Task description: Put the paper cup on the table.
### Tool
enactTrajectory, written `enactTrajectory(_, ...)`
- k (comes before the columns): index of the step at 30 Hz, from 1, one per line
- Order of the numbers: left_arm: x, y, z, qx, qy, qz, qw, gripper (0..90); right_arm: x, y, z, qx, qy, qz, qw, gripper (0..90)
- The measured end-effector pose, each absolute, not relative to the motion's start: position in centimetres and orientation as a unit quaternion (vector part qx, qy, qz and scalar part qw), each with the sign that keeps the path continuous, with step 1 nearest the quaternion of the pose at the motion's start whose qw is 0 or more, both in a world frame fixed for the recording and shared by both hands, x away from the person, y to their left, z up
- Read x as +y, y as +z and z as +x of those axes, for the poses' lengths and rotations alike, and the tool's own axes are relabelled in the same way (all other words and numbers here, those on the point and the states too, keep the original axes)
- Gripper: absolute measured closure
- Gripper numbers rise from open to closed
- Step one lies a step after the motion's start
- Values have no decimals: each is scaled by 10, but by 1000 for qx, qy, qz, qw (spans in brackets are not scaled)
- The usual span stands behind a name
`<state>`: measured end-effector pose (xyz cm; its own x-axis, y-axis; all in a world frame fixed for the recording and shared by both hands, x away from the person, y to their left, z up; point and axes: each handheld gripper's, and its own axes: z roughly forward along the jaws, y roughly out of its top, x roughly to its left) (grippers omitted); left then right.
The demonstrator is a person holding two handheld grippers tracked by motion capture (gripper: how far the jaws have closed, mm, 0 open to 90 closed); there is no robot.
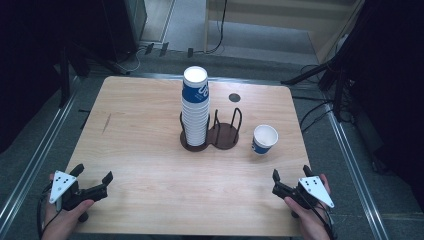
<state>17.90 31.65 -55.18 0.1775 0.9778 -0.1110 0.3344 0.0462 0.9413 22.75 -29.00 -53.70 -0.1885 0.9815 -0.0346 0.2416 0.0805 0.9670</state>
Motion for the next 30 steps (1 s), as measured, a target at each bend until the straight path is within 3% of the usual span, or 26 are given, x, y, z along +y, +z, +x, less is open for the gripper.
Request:
enactTrajectory(18, 315, -552, 180, 543, 338, 605, 473, 0, -319, -547, 196, 607, 441, 524, 404, 1)
enactTrajectory(30, 316, -552, 182, 550, 332, 608, 467, 0, -320, -547, 189, 616, 407, 545, 397, 70)
